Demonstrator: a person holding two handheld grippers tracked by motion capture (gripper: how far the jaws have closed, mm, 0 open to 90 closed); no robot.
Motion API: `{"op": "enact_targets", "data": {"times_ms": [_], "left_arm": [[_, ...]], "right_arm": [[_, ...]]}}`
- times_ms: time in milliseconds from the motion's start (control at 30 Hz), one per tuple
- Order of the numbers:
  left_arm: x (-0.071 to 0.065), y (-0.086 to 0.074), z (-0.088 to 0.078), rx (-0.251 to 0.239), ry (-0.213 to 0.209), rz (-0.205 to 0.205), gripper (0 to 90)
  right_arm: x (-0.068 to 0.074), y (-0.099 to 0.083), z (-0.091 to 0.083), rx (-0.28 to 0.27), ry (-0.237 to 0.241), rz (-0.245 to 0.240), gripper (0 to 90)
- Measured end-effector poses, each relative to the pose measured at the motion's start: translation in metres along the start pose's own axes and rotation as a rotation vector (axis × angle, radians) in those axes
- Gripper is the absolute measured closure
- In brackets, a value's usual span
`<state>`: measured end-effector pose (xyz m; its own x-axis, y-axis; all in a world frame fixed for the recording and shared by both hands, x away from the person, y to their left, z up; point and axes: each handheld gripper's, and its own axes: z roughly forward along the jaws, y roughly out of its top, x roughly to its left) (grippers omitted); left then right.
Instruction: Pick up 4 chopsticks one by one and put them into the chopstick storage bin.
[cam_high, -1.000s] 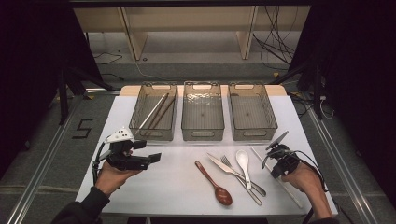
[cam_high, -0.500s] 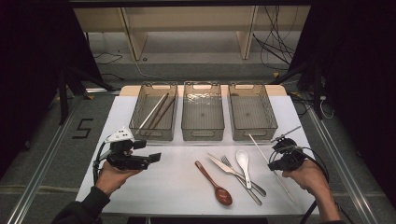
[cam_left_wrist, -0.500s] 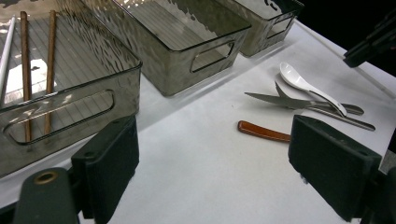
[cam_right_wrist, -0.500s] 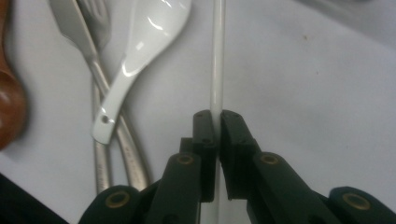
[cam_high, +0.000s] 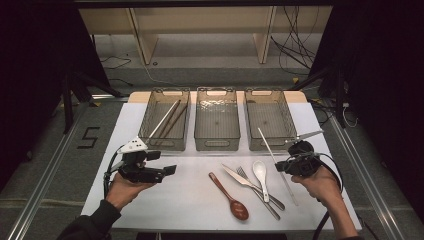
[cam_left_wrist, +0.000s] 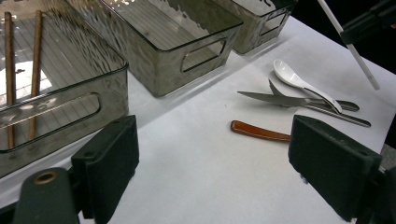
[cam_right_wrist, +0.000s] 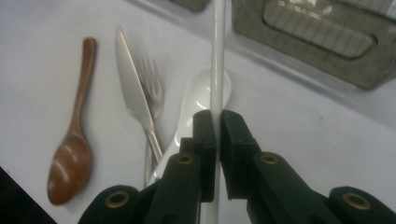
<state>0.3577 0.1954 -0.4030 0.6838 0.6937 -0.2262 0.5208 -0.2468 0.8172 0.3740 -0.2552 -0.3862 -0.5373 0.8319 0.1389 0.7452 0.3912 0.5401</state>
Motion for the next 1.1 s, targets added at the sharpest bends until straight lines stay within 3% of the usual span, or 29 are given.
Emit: {"op": "enact_targets", "data": {"times_ms": [233,467,533,800,1100], "left_arm": [[-0.006,0.003,0.009,-0.012,-0.027,-0.028,16.0],[-0.019,0.006,0.023,0.008,-0.046,0.004,16.0],[-0.023,0.006,0.027,0.002,-0.062,-0.012,16.0],[-0.041,0.011,0.042,0.013,-0.113,0.013,16.0],[-0.051,0.015,0.058,0.002,-0.19,-0.056,16.1]], "right_arm": [[0.024,0.014,0.001,-0.092,0.021,-0.049,85.7],[0.046,0.03,0.013,-0.135,0.033,-0.1,85.7],[0.051,0.033,0.016,-0.145,0.036,-0.107,85.7],[0.065,0.042,0.02,-0.191,0.069,-0.107,85.7],[0.082,0.051,0.027,-0.214,0.112,-0.123,85.7]]}}
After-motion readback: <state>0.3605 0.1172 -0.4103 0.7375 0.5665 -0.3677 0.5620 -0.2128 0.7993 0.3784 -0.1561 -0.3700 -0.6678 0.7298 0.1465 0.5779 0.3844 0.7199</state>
